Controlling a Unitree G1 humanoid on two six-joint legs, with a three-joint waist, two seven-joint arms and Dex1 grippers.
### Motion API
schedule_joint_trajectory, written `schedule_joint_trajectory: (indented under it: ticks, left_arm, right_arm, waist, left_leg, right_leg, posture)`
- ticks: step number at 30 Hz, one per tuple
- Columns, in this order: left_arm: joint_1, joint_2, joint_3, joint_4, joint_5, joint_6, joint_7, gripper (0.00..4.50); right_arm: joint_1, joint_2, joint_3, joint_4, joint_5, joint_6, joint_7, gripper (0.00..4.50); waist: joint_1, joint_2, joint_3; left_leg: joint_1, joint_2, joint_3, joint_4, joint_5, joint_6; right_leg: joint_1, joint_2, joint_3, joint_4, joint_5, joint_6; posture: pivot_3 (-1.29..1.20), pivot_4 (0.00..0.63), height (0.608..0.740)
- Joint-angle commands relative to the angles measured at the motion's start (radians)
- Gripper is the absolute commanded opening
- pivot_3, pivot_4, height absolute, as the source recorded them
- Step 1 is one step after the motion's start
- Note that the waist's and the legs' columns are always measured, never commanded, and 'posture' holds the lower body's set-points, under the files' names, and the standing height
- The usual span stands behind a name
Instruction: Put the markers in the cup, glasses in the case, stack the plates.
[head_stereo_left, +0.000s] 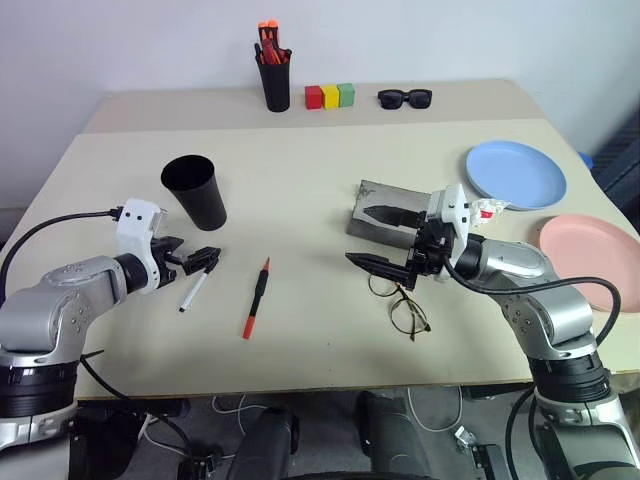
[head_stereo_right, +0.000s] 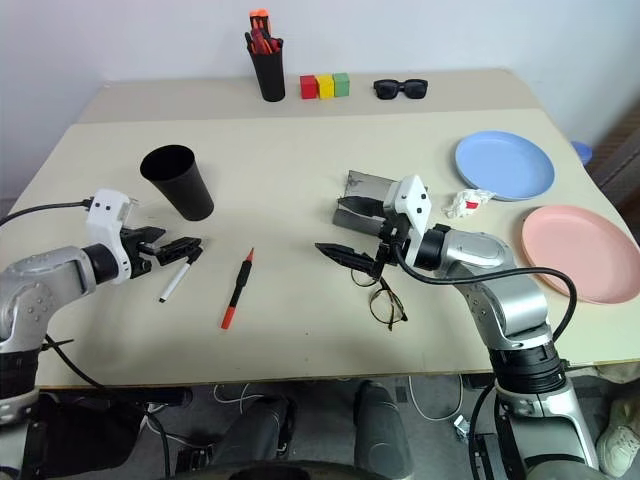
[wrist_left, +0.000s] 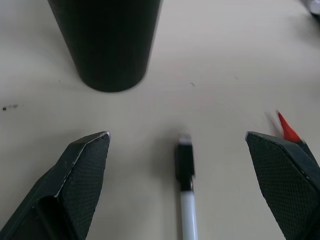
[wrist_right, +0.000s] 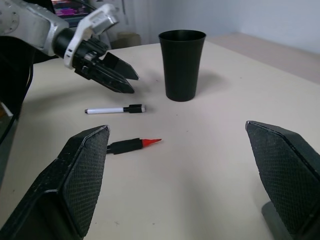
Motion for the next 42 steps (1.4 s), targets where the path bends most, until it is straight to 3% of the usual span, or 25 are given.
schedule_joint_trajectory:
  ticks: [1,11,14,21,22,34,39,42]
  left_arm:
    - [-0.047,0.013,-0.023,0.019,0.004,0.057,-0.004,4.5]
    - [-0.174,0.054,-0.18,0.06,0.043,0.209,-0.029,4.5]
    - [-0.201,0.05,-0.235,0.07,0.053,0.175,-0.078,3.75]
    - [-0.23,0.065,-0.297,0.102,0.084,0.252,-0.089,0.23]
    - [-0.221,0.08,-0.308,0.097,0.091,0.248,-0.1,0.05]
    - [-0.262,0.078,-0.26,0.042,0.087,0.216,-0.118,0.05]
    - [-0.316,0.0,-0.184,0.054,0.066,0.019,-0.152,0.05]
    - [-0.331,-0.031,-0.182,0.073,0.113,-0.187,-0.196,0.05]
  right_arm:
    - [0.026,0.007,-0.013,-0.057,0.013,-0.012,-0.014,4.45]
    - [0.077,0.025,-0.012,-0.084,0.01,-0.024,-0.061,4.45]
    - [0.083,0.028,-0.011,-0.095,0.013,-0.019,-0.07,4.5]
    - [0.084,0.014,-0.023,-0.095,0.013,-0.015,-0.078,4.5]
    - [0.084,0.012,-0.025,-0.094,0.013,-0.015,-0.079,4.5]
    - [0.065,0.008,-0.018,-0.066,-0.002,-0.024,-0.074,4.5]
    - [0.058,0.008,-0.018,-0.06,-0.008,-0.026,-0.072,4.5]
    - [0.05,0.014,-0.015,-0.051,-0.017,-0.037,-0.075,4.5]
  waist:
    - [-0.004,0.0,0.0]
    - [0.002,0.0,0.0]
    - [0.0,0.0,0.0]
    - [-0.003,0.0,0.0]
    - [-0.004,0.0,0.0]
    - [-0.002,0.0,0.0]
    - [0.003,0.0,0.0]
    - [0.0,0.0,0.0]
  left_leg:
    - [0.0,0.0,0.0,0.0,0.0,0.0]
    - [-0.001,0.0,0.0,0.0,0.0,0.0]
    - [-0.001,0.0,0.0,0.0,0.0,0.0]
    - [-0.001,0.001,0.0,0.0,0.0,-0.001]
    - [-0.001,0.001,0.0,0.0,0.0,-0.001]
    - [-0.001,0.001,0.0,0.0,0.0,-0.001]
    - [-0.001,0.001,0.0,0.001,0.0,-0.001]
    - [-0.001,0.0,0.0,0.0,0.001,-0.001]
  right_leg:
    - [0.0,0.0,0.0,0.0,0.0,0.0]
    - [-0.001,0.0,0.0,0.0,0.0,0.0]
    - [-0.001,0.0,0.0,0.0,0.0,0.0]
    - [-0.002,0.001,0.0,0.0,0.0,0.0]
    - [-0.002,0.001,0.0,0.0,0.0,0.0]
    - [-0.002,0.001,0.0,0.001,0.0,0.0]
    - [-0.001,0.001,0.0,0.0,0.0,0.0]
    - [-0.001,0.0,0.0,0.0,0.0,0.0]
  posture:
    - [0.0,0.15,0.74]
    - [0.0,0.15,0.74]
    - [0.0,0.15,0.74]
    - [0.0,0.15,0.74]
    - [0.0,0.15,0.74]
    - [0.0,0.15,0.74]
    - [0.0,0.15,0.74]
    - [0.0,0.15,0.74]
